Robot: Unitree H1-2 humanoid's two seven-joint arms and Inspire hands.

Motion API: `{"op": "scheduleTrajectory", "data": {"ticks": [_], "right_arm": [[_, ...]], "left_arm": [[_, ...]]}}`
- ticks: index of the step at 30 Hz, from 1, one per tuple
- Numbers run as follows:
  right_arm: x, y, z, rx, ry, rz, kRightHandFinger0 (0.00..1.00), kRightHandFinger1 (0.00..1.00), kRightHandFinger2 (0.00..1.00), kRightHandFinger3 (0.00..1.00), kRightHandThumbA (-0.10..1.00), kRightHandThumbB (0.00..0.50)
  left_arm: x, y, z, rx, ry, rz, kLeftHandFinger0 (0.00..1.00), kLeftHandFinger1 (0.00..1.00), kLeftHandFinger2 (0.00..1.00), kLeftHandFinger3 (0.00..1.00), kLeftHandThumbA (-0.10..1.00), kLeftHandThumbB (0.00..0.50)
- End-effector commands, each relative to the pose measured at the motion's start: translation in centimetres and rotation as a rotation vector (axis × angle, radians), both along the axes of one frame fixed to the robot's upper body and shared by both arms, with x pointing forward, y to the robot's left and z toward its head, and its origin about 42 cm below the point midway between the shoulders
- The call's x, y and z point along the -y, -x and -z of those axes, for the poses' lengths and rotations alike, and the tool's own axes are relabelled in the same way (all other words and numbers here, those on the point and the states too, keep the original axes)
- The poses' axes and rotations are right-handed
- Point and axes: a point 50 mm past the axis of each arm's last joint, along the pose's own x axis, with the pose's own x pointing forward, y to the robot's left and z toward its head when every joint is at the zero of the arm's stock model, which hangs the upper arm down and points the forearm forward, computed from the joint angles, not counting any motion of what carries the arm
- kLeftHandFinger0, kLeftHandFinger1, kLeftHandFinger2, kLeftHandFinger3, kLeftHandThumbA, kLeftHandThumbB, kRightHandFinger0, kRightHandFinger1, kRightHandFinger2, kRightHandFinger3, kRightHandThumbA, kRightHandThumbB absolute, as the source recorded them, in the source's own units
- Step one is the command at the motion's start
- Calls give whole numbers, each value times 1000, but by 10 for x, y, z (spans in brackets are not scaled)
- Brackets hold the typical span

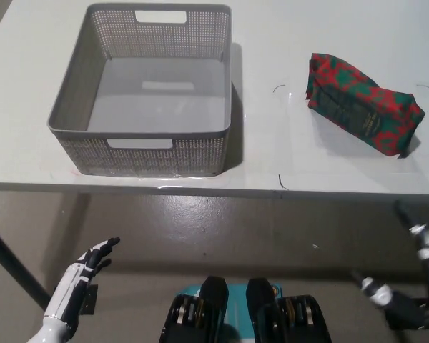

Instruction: Use the right hand to pick up a bag of coffee beans on the right hand side and place it into a container on the left hand side

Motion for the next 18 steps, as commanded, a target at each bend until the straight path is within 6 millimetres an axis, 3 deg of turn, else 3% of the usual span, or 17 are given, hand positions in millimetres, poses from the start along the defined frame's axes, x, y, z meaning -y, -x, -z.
{"op": "scheduleTrajectory", "data": {"ticks": [1, 2, 5, 7, 9, 10, 12, 13, 18], "right_arm": [[20, -6, -65, 157, 121, 45, 1000, 1000, 1000, 1000, 848, 270], [25, -9, -83, 164, 143, 47, 1000, 1000, 1000, 1000, 819, 277], [33, -23, -113, 172, 232, 58, 1000, 1000, 1000, 1000, 867, 304], [39, -33, -125, 154, 269, 60, 1000, 1000, 1000, 1000, 875, 326], [47, -50, -143, 139, 383, 91, 1000, 1000, 1000, 1000, 981, 337], [51, -65, -156, 138, 436, 99, 1000, 1000, 1000, 1000, 944, 319], [57, -79, -167, 115, 492, 114, 1000, 1000, 1000, 1000, 955, 337], [60, -92, -178, 106, 529, 130, 1000, 1000, 1000, 1000, 976, 372], [68, -155, -238, 36, 645, 157, 1000, 1000, 1000, 1000, 959, 421]], "left_arm": [[-1, -4, -12, 82, -7, 35, 1000, 1000, 1000, 1000, 1000, 281], [-1, -2, -10, 81, -2, 35, 1000, 1000, 1000, 1000, 1000, 265], [-1, 7, -6, 64, 8, 31, 1000, 1000, 1000, 1000, 1000, 271], [0, 13, -3, 53, 17, 26, 1000, 1000, 1000, 1000, 1000, 281], [2, 14, 0, 53, 11, 31, 1000, 1000, 1000, 1000, 1000, 270], [1, 14, 0, 56, 7, 35, 1000, 1000, 1000, 1000, 1000, 250], [2, 19, 3, 47, 12, 42, 1000, 1000, 1000, 1000, 1000, 244], [1, 19, 3, 46, 9, 44, 1000, 1000, 1000, 1000, 1000, 252], [2, 20, 5, 36, 7, 39, 1000, 1000, 1000, 1000, 1000, 255]]}}
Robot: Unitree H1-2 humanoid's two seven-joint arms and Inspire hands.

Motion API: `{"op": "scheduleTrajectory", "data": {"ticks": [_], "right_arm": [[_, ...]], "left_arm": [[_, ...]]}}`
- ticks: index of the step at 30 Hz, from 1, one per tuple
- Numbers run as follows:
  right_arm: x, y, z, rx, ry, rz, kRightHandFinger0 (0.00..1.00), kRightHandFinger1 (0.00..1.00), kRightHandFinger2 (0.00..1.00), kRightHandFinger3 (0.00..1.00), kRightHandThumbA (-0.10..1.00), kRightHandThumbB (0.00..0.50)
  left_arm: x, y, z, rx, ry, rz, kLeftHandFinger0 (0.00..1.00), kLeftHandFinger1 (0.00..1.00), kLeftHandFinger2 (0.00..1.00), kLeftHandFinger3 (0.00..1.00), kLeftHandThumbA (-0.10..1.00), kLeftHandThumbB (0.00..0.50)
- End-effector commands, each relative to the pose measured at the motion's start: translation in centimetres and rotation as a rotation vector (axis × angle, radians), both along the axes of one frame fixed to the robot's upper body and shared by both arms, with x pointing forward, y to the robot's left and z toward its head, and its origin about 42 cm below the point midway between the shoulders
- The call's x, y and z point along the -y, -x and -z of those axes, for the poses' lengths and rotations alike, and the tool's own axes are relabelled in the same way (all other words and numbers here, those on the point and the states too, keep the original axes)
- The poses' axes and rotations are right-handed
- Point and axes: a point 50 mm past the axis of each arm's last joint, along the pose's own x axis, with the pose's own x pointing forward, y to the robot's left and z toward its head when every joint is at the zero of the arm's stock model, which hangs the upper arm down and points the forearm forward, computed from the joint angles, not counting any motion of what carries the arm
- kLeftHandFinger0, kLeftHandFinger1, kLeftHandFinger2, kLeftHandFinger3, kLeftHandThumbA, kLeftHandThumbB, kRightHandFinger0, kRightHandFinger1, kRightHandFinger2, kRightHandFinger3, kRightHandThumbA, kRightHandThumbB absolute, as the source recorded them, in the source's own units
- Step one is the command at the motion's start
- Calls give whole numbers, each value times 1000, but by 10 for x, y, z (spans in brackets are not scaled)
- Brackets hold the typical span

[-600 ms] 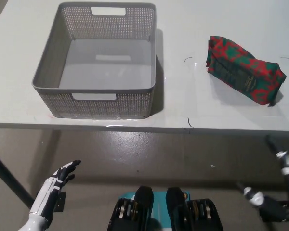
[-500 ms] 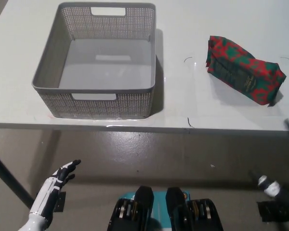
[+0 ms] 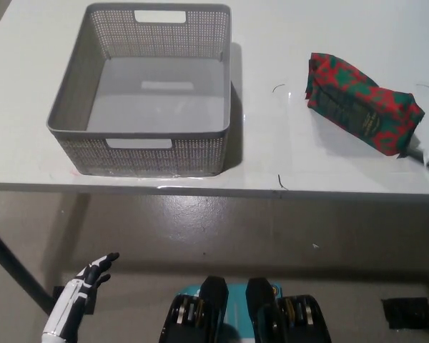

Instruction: Use the right hand to pick up a bag of coffee beans on the right hand side and place it into a container on the left hand side

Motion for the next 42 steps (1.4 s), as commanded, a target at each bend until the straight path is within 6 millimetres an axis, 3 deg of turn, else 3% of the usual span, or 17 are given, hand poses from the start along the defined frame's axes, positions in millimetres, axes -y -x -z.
{"op": "scheduleTrajectory", "data": {"ticks": [1, 4, 8, 11, 17, 19, 21, 23, 24, 26, 30, 31, 34, 36, 39, 42], "right_arm": [[11, -56, -73, -123, 174, 124, 1000, 1000, 1000, 1000, 937, 429], [5, -95, -111, -195, 249, 159, 1000, 1000, 1000, 1000, 928, 424], [-2, -135, -137, -296, 296, 170, 1000, 1000, 1000, 1000, 915, 441], [-5, -163, -146, -393, 302, 149, 1000, 1000, 1000, 1000, 971, 498], [-13, -201, -148, -541, 317, 149, 1000, 1000, 1000, 1000, 1000, 500], [-17, -207, -149, -583, 300, 135, 1000, 1000, 1000, 1000, 1000, 472], [-19, -215, -150, -664, 212, 99, 1000, 1000, 1000, 1000, 1000, 486], [-24, -219, -152, -698, 157, 32, 1000, 1000, 1000, 1000, 1000, 456], [-27, -224, -150, -735, 116, 17, 1000, 1000, 1000, 1000, 1000, 464], [-35, -229, -150, -768, 136, -4, 1000, 1000, 1000, 1000, 1000, 500], [-46, -235, -150, -810, 184, -38, 1000, 1000, 1000, 1000, 1000, 500], [-47, -236, -148, -822, 193, -78, 1000, 1000, 1000, 1000, 1000, 448], [-50, -237, -150, -823, 212, -94, 1000, 1000, 1000, 1000, 1000, 446], [-55, -238, -152, -824, 213, -98, 1000, 1000, 1000, 1000, 1000, 411], [-63, -238, -152, -839, 219, -101, 1000, 1000, 1000, 1000, 1000, 433], [-72, -238, -149, -871, 238, -129, 1000, 1000, 1000, 1000, 1000, 416]], "left_arm": [[3, 2, -7, 65, -2, 39, 1000, 1000, 1000, 1000, 1000, 255], [4, 2, -5, 65, 5, 33, 1000, 1000, 1000, 1000, 1000, 248], [3, 7, -1, 59, 6, 29, 1000, 1000, 1000, 1000, 1000, 238], [3, 10, 1, 54, 12, 25, 1000, 1000, 1000, 1000, 1000, 239], [2, 15, 4, 50, 25, 22, 1000, 1000, 1000, 1000, 1000, 230], [2, 16, 3, 45, 27, 24, 1000, 1000, 1000, 1000, 1000, 227], [3, 15, 3, 45, 25, 28, 1000, 1000, 1000, 1000, 1000, 223], [3, 14, 4, 45, 22, 28, 1000, 1000, 1000, 1000, 1000, 233], [3, 16, 5, 42, 21, 29, 1000, 1000, 1000, 1000, 1000, 233], [4, 16, 6, 39, 29, 24, 1000, 1000, 1000, 1000, 1000, 234], [3, 19, 7, 41, 29, 29, 1000, 1000, 1000, 1000, 1000, 222], [3, 21, 7, 31, 27, 28, 1000, 1000, 1000, 1000, 1000, 237], [3, 18, 5, 38, 20, 34, 1000, 1000, 1000, 1000, 1000, 237], [2, 16, 4, 41, 21, 36, 1000, 1000, 1000, 1000, 1000, 238], [2, 18, 7, 35, 21, 38, 1000, 1000, 1000, 1000, 1000, 239], [3, 18, 7, 34, 20, 37, 1000, 1000, 1000, 1000, 1000, 242]]}}
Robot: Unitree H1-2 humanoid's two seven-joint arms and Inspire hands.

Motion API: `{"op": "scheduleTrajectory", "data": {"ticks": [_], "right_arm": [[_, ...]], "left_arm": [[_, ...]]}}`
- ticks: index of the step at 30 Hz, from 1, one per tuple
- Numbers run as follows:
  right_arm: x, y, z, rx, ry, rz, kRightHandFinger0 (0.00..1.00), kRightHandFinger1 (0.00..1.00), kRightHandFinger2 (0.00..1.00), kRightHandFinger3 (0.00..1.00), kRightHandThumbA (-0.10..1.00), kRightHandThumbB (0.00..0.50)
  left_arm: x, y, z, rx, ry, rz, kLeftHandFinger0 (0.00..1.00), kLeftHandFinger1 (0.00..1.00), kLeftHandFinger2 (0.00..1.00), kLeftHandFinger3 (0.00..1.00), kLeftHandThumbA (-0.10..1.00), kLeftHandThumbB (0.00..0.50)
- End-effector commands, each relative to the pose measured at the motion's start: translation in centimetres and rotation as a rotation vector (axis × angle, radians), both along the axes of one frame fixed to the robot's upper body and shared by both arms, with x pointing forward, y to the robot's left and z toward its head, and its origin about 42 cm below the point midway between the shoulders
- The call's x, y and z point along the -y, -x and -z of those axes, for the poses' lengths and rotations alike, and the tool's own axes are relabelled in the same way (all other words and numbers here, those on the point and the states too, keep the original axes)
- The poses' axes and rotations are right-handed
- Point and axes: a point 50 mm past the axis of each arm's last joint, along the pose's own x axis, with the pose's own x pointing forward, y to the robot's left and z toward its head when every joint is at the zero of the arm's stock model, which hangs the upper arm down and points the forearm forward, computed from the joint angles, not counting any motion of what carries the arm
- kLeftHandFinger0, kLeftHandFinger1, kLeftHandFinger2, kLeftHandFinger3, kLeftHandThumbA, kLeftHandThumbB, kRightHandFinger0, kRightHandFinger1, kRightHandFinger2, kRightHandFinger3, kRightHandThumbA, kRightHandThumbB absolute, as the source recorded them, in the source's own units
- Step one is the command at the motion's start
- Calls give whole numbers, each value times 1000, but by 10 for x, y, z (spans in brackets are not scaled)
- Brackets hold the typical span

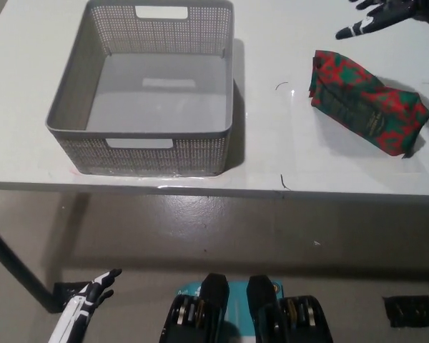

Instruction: Use the right hand to pick up a bag of coffee beans on the right hand side and place it into a container on the left hand side

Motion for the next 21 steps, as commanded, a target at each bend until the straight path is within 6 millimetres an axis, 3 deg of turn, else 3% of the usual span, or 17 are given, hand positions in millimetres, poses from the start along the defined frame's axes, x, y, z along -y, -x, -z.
{"op": "scheduleTrajectory", "data": {"ticks": [1, 2, 8, 10, 12, 15, 21], "right_arm": [[-24, 1, -50, 52, 18, -99, 1000, 1000, 1000, 1000, 1000, 414], [-29, 0, -45, 44, 30, -55, 1000, 1000, 1000, 1000, 1000, 441], [-31, -1, -28, 31, 138, -74, 1000, 1000, 1000, 1000, 1000, 432], [-27, -2, -28, 30, 177, -61, 1000, 1000, 1000, 1000, 1000, 468], [-25, -2, -25, 24, 225, -66, 1000, 1000, 1000, 1000, 1000, 430], [-17, -4, -27, 9, 289, -38, 1000, 1000, 1000, 1000, 1000, 476], [-2, -4, -32, 29, 401, -23, 1000, 1000, 1000, 1000, 1000, 437]], "left_arm": [[1, 0, -7, 53, 1, 27, 1000, 1000, 1000, 1000, 1000, 241], [0, 0, -7, 56, -1, 26, 1000, 1000, 1000, 1000, 1000, 243], [-1, 5, -6, 54, 8, 17, 1000, 1000, 1000, 1000, 1000, 234], [-1, 3, -7, 59, 10, 17, 1000, 1000, 1000, 1000, 1000, 224], [-1, 5, -6, 56, 11, 18, 1000, 1000, 1000, 1000, 1000, 230], [-1, 4, -7, 56, 12, 18, 1000, 1000, 1000, 1000, 1000, 227], [-3, 4, -5, 55, 5, 17, 1000, 1000, 1000, 1000, 1000, 237]]}}
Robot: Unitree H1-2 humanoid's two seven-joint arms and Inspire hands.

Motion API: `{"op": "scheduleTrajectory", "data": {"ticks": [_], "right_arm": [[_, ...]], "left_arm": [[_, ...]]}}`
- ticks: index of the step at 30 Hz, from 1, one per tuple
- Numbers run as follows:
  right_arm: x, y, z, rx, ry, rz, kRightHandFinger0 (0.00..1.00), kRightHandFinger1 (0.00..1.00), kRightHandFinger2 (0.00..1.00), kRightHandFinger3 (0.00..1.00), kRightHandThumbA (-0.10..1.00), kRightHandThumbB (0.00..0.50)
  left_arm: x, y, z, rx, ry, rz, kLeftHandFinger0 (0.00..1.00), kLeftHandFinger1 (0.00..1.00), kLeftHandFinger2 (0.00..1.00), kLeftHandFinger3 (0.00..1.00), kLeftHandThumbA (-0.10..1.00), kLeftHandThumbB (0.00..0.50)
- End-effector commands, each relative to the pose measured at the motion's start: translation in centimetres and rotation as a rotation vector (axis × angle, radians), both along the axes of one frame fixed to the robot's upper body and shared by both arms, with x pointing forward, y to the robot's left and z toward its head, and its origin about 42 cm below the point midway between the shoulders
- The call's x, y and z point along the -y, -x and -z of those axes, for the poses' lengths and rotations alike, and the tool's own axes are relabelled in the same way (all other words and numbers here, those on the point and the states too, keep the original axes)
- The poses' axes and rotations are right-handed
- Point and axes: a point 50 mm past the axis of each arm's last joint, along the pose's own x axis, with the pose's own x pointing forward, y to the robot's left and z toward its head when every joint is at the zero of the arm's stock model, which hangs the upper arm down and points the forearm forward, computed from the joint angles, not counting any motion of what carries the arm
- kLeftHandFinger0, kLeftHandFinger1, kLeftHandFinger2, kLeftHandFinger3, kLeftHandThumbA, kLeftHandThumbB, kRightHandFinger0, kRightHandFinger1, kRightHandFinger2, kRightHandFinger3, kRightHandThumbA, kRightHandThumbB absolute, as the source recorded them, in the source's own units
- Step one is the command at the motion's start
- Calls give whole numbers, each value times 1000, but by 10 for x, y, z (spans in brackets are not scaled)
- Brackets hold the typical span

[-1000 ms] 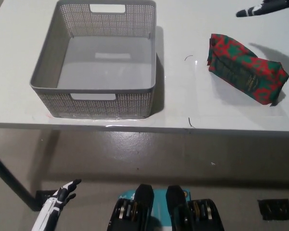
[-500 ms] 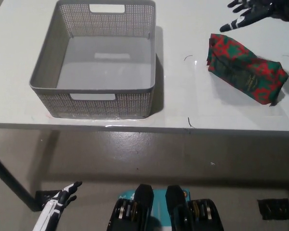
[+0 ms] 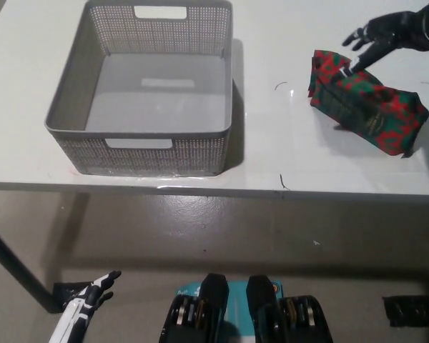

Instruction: Use the right hand to pick up a bag of coffee beans on the right hand side and place it into a container on the left hand side

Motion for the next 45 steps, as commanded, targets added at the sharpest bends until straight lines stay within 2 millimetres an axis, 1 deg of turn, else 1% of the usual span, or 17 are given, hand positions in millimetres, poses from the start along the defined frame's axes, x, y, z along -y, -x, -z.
{"op": "scheduleTrajectory", "data": {"ticks": [1, 4, 5, 7, 10, 19, 26, 29, 30, 32, 34, 38, 40, 41, 42, 44, 45], "right_arm": [[12, -1, -63, 142, 94, -10, 1000, 1000, 1000, 1000, 1000, 458], [17, -2, -60, 148, 107, 32, 1000, 1000, 1000, 1000, 1000, 469], [19, -2, -58, 147, 109, 48, 1000, 1000, 1000, 1000, 1000, 460], [22, -2, -57, 152, 121, 57, 1000, 1000, 1000, 1000, 1000, 462], [25, -2, -55, 144, 106, 69, 1000, 1000, 1000, 1000, 1000, 500], [27, -2, -41, 135, 131, 38, 1000, 1000, 1000, 1000, 1000, 490], [22, -3, -23, 122, 113, 65, 1000, 1000, 1000, 1000, 1000, 500], [22, -4, -9, 112, 183, 79, 1000, 1000, 1000, 1000, 1000, 500], [23, -3, 0, 100, 188, 78, 1000, 1000, 1000, 1000, 1000, 477], [26, -2, 11, 78, 196, 59, 1000, 1000, 1000, 1000, 1000, 481], [30, -1, 21, 62, 152, 88, 1000, 1000, 1000, 1000, 1000, 500], [35, 1, 39, 57, 156, 111, 1000, 1000, 1000, 1000, 995, 500], [37, 3, 47, 39, 118, 122, 1000, 1000, 1000, 1000, 970, 500], [38, 3, 50, 38, 111, 123, 1000, 1000, 1000, 1000, 969, 500], [38, 5, 60, 24, 117, 94, 1000, 1000, 1000, 1000, 1000, 488], [38, 6, 64, 22, 151, 75, 1000, 1000, 1000, 1000, 1000, 496], [35, 7, 72, 16, 155, 58, 1000, 1000, 1000, 1000, 1000, 462]], "left_arm": [[0, 2, -5, 48, 9, 18, 1000, 1000, 1000, 1000, 1000, 235], [0, 3, -4, 44, 15, 15, 1000, 1000, 1000, 1000, 1000, 225], [0, 4, -5, 42, 13, 17, 1000, 1000, 1000, 1000, 1000, 223], [-1, 3, -6, 41, 10, 23, 1000, 1000, 1000, 1000, 1000, 238], [-2, 2, -7, 48, 11, 30, 1000, 1000, 1000, 1000, 1000, 220], [0, -1, -9, 54, 1, 48, 1000, 1000, 1000, 1000, 1000, 228], [-1, -2, -9, 55, -2, 46, 1000, 1000, 1000, 1000, 1000, 243], [0, -2, -9, 53, 2, 49, 1000, 1000, 1000, 1000, 1000, 259], [-1, -2, -9, 51, 3, 51, 1000, 1000, 1000, 1000, 1000, 259], [-2, -2, -8, 56, 7, 57, 1000, 1000, 1000, 1000, 1000, 245], [-3, -2, -9, 53, 1, 58, 1000, 1000, 1000, 1000, 1000, 258], [-3, -3, -10, 60, 3, 63, 1000, 1000, 1000, 1000, 1000, 261], [-2, -5, -10, 63, 1, 70, 1000, 1000, 1000, 1000, 1000, 239], [-2, -6, -10, 64, -1, 72, 1000, 1000, 1000, 1000, 1000, 243], [-1, -6, -10, 66, -2, 77, 1000, 1000, 1000, 1000, 1000, 237], [-1, -7, -11, 67, -4, 77, 1000, 1000, 1000, 1000, 1000, 237], [-2, -9, -13, 65, -9, 78, 1000, 1000, 1000, 1000, 1000, 245]]}}
